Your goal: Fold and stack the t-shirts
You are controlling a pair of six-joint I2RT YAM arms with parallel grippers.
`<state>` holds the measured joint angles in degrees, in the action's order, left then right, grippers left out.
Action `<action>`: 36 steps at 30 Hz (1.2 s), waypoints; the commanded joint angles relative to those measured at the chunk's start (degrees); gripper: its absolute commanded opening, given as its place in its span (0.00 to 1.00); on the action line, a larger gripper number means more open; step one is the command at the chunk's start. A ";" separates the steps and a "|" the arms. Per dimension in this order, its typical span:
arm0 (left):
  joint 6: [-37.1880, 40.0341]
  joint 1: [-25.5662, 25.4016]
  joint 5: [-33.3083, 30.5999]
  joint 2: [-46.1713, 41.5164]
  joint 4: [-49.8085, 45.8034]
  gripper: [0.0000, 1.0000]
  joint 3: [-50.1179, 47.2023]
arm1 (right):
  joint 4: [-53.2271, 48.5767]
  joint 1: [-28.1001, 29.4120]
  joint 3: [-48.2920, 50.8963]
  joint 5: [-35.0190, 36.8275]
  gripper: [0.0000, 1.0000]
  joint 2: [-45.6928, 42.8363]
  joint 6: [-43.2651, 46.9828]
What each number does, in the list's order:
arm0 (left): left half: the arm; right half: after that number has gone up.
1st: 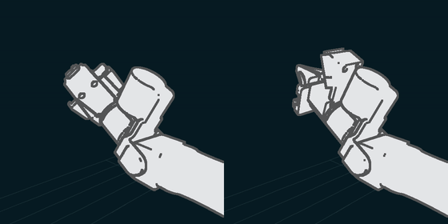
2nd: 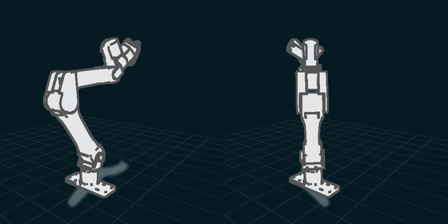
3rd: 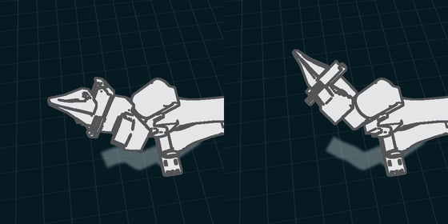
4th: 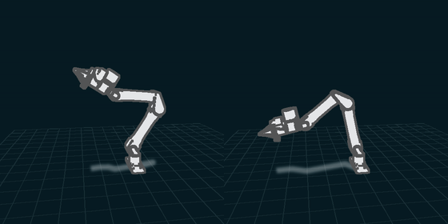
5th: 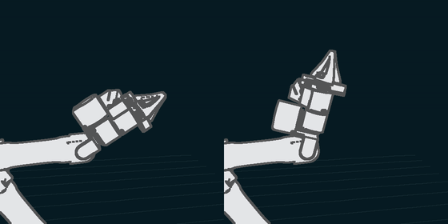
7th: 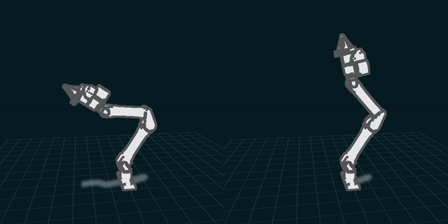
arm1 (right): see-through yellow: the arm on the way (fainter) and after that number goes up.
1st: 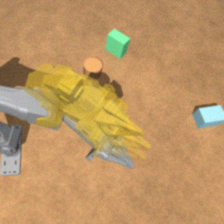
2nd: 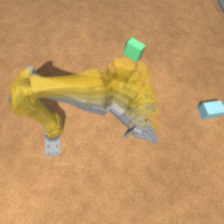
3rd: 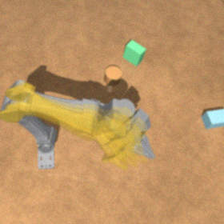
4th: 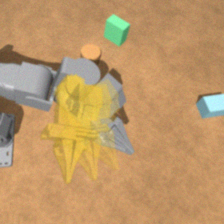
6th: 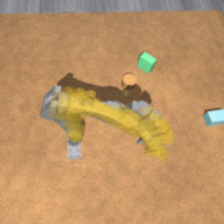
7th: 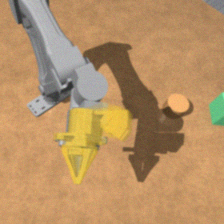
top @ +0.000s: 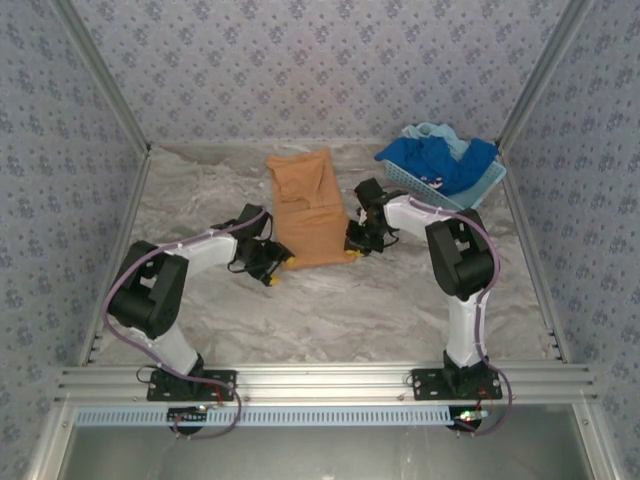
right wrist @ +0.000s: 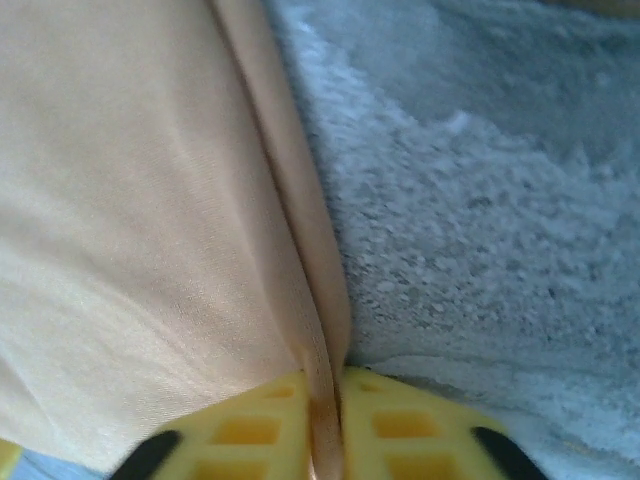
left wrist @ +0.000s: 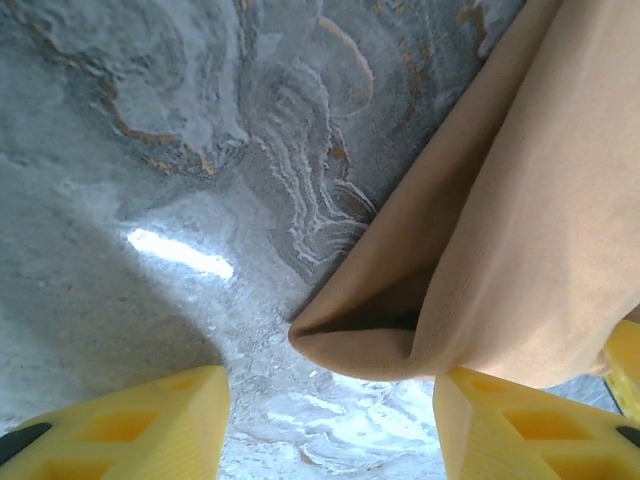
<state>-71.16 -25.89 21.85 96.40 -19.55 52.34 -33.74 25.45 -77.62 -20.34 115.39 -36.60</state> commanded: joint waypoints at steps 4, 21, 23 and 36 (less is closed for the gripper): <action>-2.20 -0.04 -0.50 -1.85 1.21 0.57 -2.05 | -1.26 1.91 6.86 0.47 0.00 -5.44 -7.33; -2.12 -5.67 2.26 -5.42 0.85 0.00 -8.41 | -0.19 5.23 24.87 0.30 0.02 -19.90 -11.96; -1.97 -7.14 3.08 -6.75 -0.14 0.00 -9.00 | -0.12 5.65 27.26 0.62 0.16 -22.48 -12.58; -1.84 -12.13 4.26 -9.67 -2.59 0.00 -12.63 | 1.94 10.21 34.39 3.00 0.46 -27.62 -16.66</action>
<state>-73.10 -37.78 25.78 88.03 -19.38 40.34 -31.24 34.74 -43.46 -18.13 86.43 -51.27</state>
